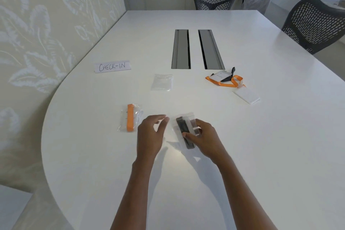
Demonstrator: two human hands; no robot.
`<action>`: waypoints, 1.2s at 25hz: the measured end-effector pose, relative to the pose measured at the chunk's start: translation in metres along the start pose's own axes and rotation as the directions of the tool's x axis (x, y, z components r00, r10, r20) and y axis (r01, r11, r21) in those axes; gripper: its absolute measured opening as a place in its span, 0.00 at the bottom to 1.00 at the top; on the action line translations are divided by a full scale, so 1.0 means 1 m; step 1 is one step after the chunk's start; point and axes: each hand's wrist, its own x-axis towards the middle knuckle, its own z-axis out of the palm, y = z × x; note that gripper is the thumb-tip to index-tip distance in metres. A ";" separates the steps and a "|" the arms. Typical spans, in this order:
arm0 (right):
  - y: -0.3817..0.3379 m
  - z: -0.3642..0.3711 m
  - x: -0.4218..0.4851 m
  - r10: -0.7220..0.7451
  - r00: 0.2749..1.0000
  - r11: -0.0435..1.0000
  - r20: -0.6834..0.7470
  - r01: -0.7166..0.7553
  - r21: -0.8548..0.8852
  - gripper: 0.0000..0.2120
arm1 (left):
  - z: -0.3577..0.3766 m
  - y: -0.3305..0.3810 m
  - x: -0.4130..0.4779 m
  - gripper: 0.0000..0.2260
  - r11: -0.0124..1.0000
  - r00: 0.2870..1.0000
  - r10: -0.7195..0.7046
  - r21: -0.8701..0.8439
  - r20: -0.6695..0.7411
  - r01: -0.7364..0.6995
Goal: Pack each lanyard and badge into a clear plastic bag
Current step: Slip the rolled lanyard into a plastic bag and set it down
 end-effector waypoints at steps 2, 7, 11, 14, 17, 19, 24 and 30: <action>-0.005 0.015 0.012 0.062 0.997 0.996 -0.055 -0.059 0.061 0.13 | -0.006 -0.027 0.000 0.15 0.952 0.996 -0.047 0.297 -0.082 0.069; -0.029 0.060 0.045 0.135 0.984 0.979 -0.120 -0.113 0.170 0.13 | -0.002 -0.058 -0.013 0.23 0.713 0.993 -0.121 0.696 0.000 0.087; -0.042 0.094 0.070 0.201 0.978 0.915 -0.054 -0.168 0.367 0.12 | -0.003 -0.060 -0.017 0.16 0.709 0.996 -0.084 0.701 -0.028 0.080; -0.048 0.118 0.082 0.308 0.951 0.832 -0.012 -0.264 0.488 0.19 | -0.010 -0.062 -0.019 0.14 0.800 0.997 -0.011 0.597 -0.080 0.057; -0.049 0.137 0.086 0.312 0.949 0.860 -0.051 -0.259 0.440 0.25 | -0.025 -0.065 -0.016 0.21 0.910 0.958 -0.051 0.382 -0.282 0.161; -0.046 0.146 0.083 0.239 0.964 0.943 -0.118 -0.201 0.266 0.29 | -0.038 -0.070 -0.007 0.20 0.939 0.945 -0.058 0.305 -0.322 0.162; -0.045 0.165 0.067 -0.079 0.939 0.923 -0.336 -0.058 -0.380 0.24 | -0.046 -0.077 0.006 0.18 0.908 0.988 -0.080 0.398 -0.131 0.126; -0.034 0.192 0.046 -0.256 0.947 0.821 -0.192 0.109 -0.560 0.13 | -0.041 -0.089 0.009 0.18 0.824 0.981 -0.130 0.534 -0.143 0.187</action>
